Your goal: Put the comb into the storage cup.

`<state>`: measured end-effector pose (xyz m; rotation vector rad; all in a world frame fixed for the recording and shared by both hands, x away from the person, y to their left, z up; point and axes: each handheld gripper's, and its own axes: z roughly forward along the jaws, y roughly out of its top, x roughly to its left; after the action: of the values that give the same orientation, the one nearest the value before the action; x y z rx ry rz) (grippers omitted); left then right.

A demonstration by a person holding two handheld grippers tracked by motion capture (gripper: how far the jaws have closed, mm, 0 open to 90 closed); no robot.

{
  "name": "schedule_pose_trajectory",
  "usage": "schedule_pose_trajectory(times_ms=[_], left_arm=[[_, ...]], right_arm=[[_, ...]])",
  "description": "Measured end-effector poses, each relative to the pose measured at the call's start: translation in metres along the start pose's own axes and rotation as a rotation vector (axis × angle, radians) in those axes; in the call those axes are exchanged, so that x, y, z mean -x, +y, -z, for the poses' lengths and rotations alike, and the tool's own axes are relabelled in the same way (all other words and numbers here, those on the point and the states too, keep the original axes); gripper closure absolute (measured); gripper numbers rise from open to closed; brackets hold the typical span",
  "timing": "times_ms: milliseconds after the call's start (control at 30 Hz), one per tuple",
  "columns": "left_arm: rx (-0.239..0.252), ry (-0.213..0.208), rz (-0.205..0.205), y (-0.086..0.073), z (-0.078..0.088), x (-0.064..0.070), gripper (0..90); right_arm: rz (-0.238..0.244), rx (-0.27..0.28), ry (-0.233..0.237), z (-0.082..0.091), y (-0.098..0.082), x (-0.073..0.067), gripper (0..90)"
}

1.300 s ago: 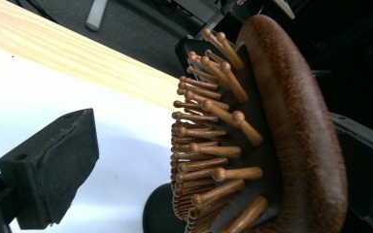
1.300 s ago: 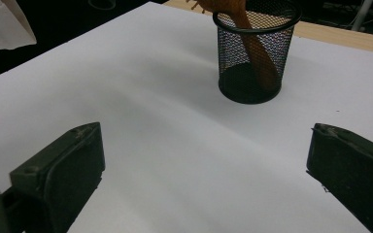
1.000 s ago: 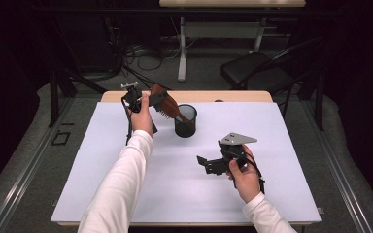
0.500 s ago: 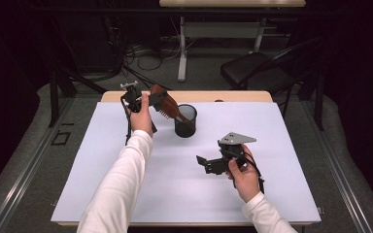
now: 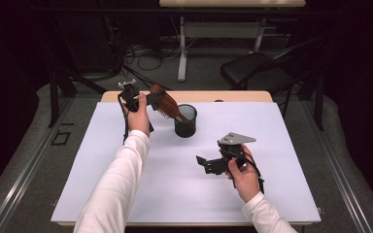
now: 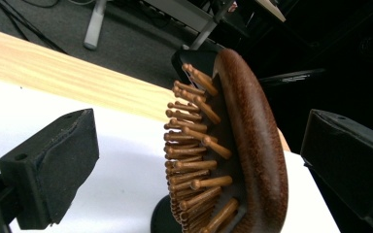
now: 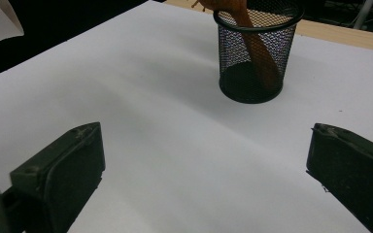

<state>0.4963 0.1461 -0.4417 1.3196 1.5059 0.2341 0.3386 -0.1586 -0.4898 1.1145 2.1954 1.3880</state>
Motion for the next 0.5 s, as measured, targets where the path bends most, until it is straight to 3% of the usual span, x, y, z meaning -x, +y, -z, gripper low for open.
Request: schedule_pose_trajectory(times_ms=[133, 500], left_arm=[[0.004, 0.003, -0.006, 0.002, 0.003, -0.001, 0.5], [0.003, 0.014, -0.072, 0.007, 0.012, 0.000, 0.5]], right_arm=[[0.001, 0.000, -0.001, 0.000, 0.000, 0.000, 0.1], [0.000, -0.002, 0.000, -0.001, 0.000, -0.001, 0.1]])
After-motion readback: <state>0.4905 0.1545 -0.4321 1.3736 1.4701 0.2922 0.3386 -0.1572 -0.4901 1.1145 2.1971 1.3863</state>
